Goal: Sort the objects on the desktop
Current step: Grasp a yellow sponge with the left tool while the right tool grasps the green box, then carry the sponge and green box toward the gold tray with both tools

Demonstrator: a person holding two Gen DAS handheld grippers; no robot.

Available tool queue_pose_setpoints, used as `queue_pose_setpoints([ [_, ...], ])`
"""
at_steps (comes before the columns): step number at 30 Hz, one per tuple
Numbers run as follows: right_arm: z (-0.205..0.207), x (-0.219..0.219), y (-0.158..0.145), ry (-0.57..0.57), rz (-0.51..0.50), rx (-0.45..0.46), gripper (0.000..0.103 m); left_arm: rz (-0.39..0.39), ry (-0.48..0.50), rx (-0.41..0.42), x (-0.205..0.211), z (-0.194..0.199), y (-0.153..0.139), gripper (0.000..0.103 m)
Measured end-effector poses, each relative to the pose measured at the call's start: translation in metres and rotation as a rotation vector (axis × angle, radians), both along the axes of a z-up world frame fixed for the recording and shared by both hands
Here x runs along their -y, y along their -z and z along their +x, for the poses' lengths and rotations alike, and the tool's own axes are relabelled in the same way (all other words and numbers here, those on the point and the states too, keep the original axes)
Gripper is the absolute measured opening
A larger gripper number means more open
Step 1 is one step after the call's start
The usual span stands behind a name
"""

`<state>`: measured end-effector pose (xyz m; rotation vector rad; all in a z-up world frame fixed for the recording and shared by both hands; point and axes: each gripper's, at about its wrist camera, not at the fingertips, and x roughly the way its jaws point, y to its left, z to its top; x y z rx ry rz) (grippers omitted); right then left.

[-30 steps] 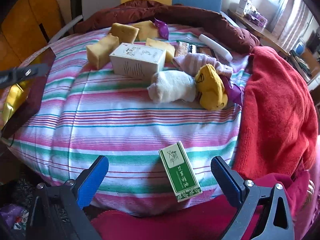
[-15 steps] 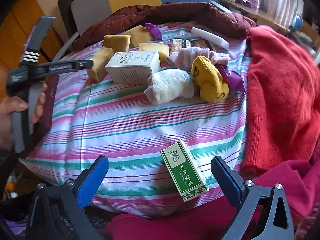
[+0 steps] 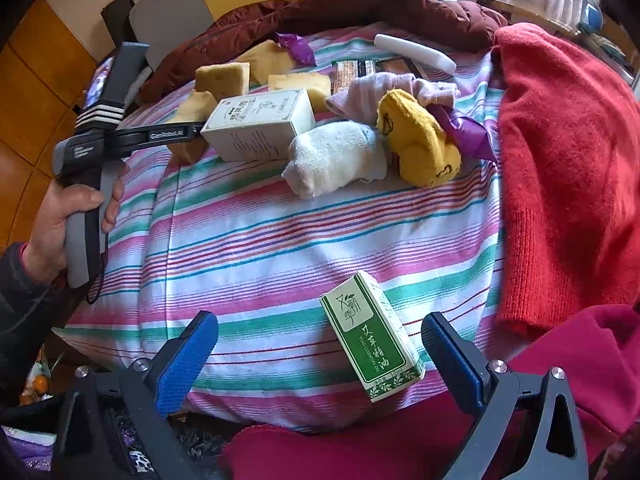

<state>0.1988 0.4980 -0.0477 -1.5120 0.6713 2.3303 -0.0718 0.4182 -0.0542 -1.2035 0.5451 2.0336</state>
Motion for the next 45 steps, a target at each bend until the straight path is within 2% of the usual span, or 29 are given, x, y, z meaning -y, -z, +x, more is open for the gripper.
queue_pose_setpoints([
  [4,-0.002,-0.002,0.004,0.005,0.015,0.040,0.094,0.082,-0.053,0.039,0.029,0.011,-0.020,0.046],
  [10,-0.010,0.003,0.009,-0.005,0.106,0.141,0.084,0.206,-0.072,0.033,0.072,0.034,-0.060,0.046],
  [12,-0.016,0.006,0.014,-0.041,0.143,0.199,0.076,0.238,-0.078,0.046,0.085,0.038,-0.070,0.046],
  [14,-0.020,0.009,0.021,-0.067,0.186,0.263,0.064,0.258,-0.082,0.052,0.098,0.042,-0.079,0.046],
  [18,-0.026,0.006,0.031,-0.085,0.219,0.339,0.050,0.301,-0.101,0.057,0.123,0.050,-0.092,0.046],
  [19,-0.026,0.005,0.033,-0.086,0.218,0.348,0.039,0.312,-0.108,0.055,0.131,0.052,-0.095,0.046],
  [21,-0.027,0.002,0.036,-0.083,0.215,0.357,0.036,0.320,-0.118,0.048,0.142,0.054,-0.100,0.046],
  [27,-0.021,0.004,0.029,-0.095,0.236,0.294,0.035,0.345,-0.188,0.022,0.192,0.058,-0.108,0.046],
  [32,-0.025,0.016,0.007,-0.120,0.250,0.177,0.035,0.334,-0.297,-0.010,0.240,0.050,-0.104,0.046],
  [36,-0.055,0.049,-0.020,-0.201,0.241,0.046,0.035,0.302,-0.408,-0.035,0.283,0.042,-0.094,0.046],
  [41,-0.108,0.116,-0.046,-0.345,0.157,-0.111,0.035,0.260,-0.557,-0.059,0.342,0.034,-0.077,0.046],
  [45,-0.145,0.175,-0.058,-0.463,0.103,-0.173,0.035,0.224,-0.649,-0.065,0.380,0.031,-0.062,0.046],
])
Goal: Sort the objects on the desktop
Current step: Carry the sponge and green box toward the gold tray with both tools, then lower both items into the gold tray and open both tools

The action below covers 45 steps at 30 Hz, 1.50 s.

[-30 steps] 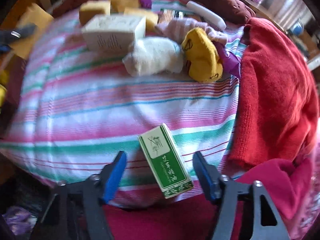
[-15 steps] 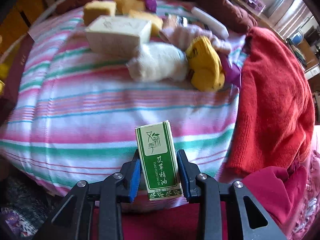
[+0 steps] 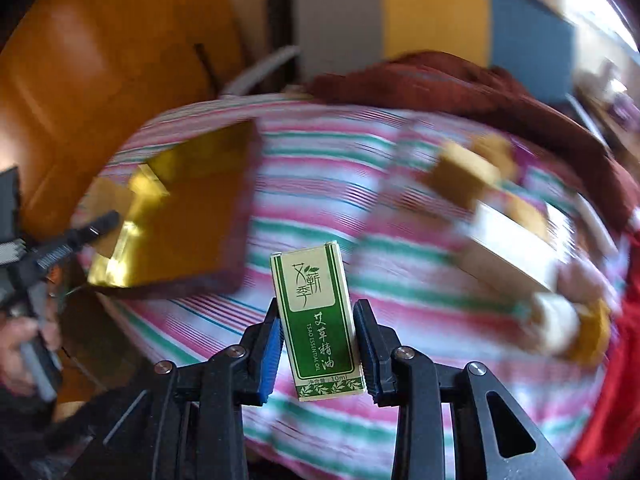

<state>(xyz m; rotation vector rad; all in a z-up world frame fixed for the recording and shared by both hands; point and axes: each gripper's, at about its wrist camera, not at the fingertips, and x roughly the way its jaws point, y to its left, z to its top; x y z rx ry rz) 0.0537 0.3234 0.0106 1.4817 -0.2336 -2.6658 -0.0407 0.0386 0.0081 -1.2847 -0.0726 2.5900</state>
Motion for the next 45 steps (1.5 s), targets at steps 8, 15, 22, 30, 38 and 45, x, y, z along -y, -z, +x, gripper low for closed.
queue_pose_setpoints([
  [8,-0.068,0.106,0.015,-0.216,-0.076,-0.005,0.035,-0.031,-0.104,0.032,0.043,-0.003,0.023,0.047],
  [15,-0.110,0.164,0.056,-0.278,-0.116,0.096,0.035,-0.030,-0.132,0.085,0.059,-0.005,0.044,0.047],
  [22,-0.125,0.185,0.082,-0.277,-0.179,0.166,0.037,0.013,-0.137,0.092,0.065,0.000,0.045,0.051],
  [30,-0.121,0.190,0.092,-0.273,-0.298,0.195,0.055,0.020,-0.154,0.045,0.071,0.009,0.035,0.062],
  [38,-0.110,0.189,0.070,-0.258,-0.217,0.101,0.073,0.047,-0.198,0.016,0.081,0.012,0.026,0.067],
  [45,-0.093,0.188,0.046,-0.226,-0.052,-0.035,0.084,0.037,-0.225,-0.044,0.083,0.016,0.011,0.065],
])
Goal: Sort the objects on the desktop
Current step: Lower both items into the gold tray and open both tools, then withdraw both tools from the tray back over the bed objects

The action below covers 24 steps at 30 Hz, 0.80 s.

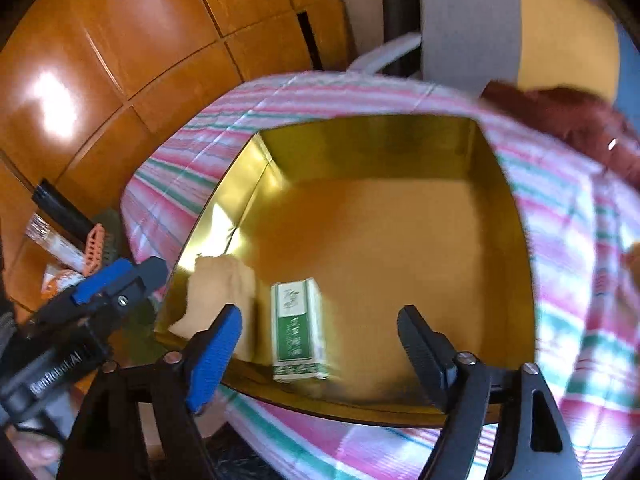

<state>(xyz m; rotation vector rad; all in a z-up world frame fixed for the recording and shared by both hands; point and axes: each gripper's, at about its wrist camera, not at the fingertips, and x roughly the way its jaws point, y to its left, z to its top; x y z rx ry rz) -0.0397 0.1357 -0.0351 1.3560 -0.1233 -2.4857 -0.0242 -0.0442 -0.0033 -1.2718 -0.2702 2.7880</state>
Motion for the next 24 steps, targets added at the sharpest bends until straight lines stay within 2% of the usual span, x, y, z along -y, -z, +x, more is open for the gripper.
queue_pose_setpoints([
  [10,0.023,-0.030,-0.025,0.094,0.121,-0.152,0.098,0.060,0.067,0.028,-0.018,-0.002,-0.002,0.065],
  [15,0.031,-0.063,-0.025,0.166,0.129,-0.146,0.099,0.082,0.162,0.023,-0.046,-0.002,-0.008,0.066],
  [18,0.038,-0.091,-0.024,0.227,0.136,-0.134,0.100,0.065,0.244,0.012,-0.072,-0.003,-0.011,0.067],
  [20,0.044,-0.114,-0.023,0.276,0.143,-0.122,0.101,0.063,0.285,0.007,-0.087,-0.002,-0.013,0.069],
  [22,0.051,-0.139,-0.022,0.328,0.148,-0.110,0.102,0.054,0.342,-0.001,-0.106,0.000,-0.015,0.076],
  [24,0.057,-0.164,-0.022,0.385,0.153,-0.095,0.102,0.042,0.399,-0.011,-0.127,0.004,-0.018,0.077],
])
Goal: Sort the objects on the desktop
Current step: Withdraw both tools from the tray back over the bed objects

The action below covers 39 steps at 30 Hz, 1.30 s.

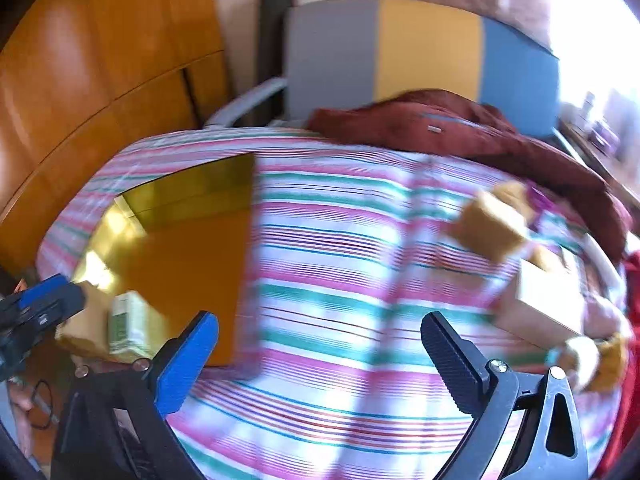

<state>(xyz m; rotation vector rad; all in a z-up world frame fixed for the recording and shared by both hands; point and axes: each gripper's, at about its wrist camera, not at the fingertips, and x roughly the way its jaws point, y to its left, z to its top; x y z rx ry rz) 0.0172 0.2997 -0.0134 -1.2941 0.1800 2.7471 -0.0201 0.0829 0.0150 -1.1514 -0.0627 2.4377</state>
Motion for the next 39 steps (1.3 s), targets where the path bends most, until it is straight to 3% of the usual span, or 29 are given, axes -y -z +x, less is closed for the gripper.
queue_pose_setpoints([
  [4,0.017,-0.057,0.005,0.107,-0.014,0.037,0.103,-0.033,0.092,-0.019,-0.037,0.007,-0.003,0.077],
  [11,0.057,-0.160,-0.002,0.306,-0.071,0.056,0.103,-0.030,0.225,0.019,-0.095,0.014,-0.002,0.077],
  [14,0.075,-0.210,-0.009,0.419,-0.087,0.025,0.103,-0.039,0.282,0.035,-0.119,0.020,0.000,0.077],
  [21,0.092,-0.313,-0.001,0.647,-0.168,-0.064,0.103,-0.136,0.419,-0.020,-0.188,0.040,0.003,0.081],
  [24,0.101,-0.330,0.017,0.700,-0.276,-0.124,0.103,-0.174,0.488,-0.023,-0.218,0.044,0.007,0.083],
  [26,0.101,-0.337,0.024,0.710,-0.328,-0.094,0.103,-0.167,0.514,0.015,-0.238,0.042,0.013,0.084],
  [30,0.101,-0.336,0.016,0.695,-0.286,-0.119,0.103,-0.151,0.539,0.067,-0.274,0.037,0.019,0.084],
  [32,0.102,-0.334,0.017,0.677,-0.310,-0.129,0.103,-0.142,0.539,0.063,-0.288,0.034,0.020,0.086],
  [36,0.101,-0.335,0.017,0.668,-0.320,-0.130,0.103,-0.133,0.507,0.102,-0.317,0.022,0.024,0.102],
  [39,0.103,-0.337,0.018,0.671,-0.341,-0.135,0.103,-0.144,0.505,0.086,-0.338,0.018,0.027,0.103],
])
